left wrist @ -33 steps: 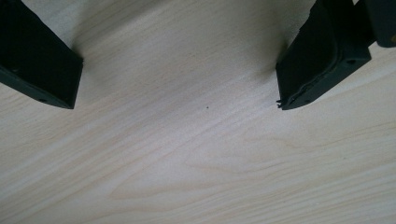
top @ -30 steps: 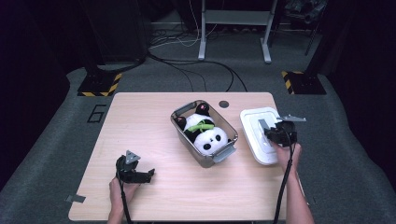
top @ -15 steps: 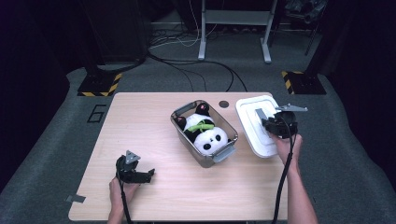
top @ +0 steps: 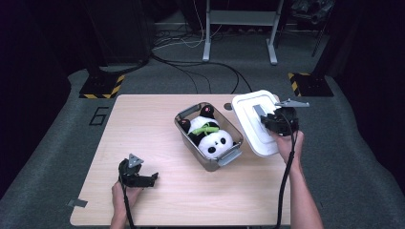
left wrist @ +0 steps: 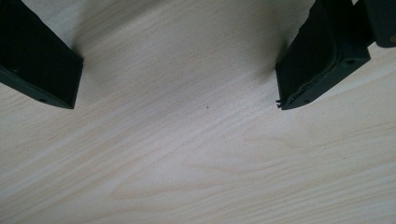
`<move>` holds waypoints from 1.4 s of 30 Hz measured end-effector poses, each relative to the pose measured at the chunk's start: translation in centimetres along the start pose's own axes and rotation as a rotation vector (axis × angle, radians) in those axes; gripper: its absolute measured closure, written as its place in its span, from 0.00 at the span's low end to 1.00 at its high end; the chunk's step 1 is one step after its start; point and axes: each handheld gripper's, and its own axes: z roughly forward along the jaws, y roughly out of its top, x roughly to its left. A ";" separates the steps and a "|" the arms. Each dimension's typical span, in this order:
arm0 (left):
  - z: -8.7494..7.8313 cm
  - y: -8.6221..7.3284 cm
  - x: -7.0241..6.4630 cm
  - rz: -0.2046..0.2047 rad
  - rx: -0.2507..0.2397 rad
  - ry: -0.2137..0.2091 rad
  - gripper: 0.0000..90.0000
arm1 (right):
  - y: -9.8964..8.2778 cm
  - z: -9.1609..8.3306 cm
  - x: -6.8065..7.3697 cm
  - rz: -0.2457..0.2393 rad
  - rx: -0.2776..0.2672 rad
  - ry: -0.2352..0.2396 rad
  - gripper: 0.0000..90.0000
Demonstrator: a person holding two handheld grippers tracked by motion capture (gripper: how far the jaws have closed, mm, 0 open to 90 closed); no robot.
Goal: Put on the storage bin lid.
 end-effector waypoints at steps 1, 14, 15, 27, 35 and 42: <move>0.0 0.0 0.0 0.000 -0.001 0.001 0.00 | 0.1 0.0 0.2 0.001 0.000 0.005 0.75; 0.0 0.0 0.0 0.004 0.000 0.002 0.00 | 2.2 1.1 4.1 -0.048 -0.005 0.082 0.75; 0.0 0.0 0.0 0.003 -0.001 0.002 0.00 | 2.4 1.3 4.6 -0.054 -0.003 0.090 0.75; 0.0 0.0 -0.1 -0.004 -0.003 0.000 0.00 | 3.4 3.0 8.3 -0.095 0.021 0.159 0.75; 0.0 0.0 -0.1 -0.004 -0.003 0.000 0.00 | 3.9 4.1 10.4 -0.119 0.034 0.197 0.75; 0.0 0.0 -0.1 -0.005 -0.003 0.000 0.00 | 4.1 4.9 12.0 -0.137 0.058 0.210 0.75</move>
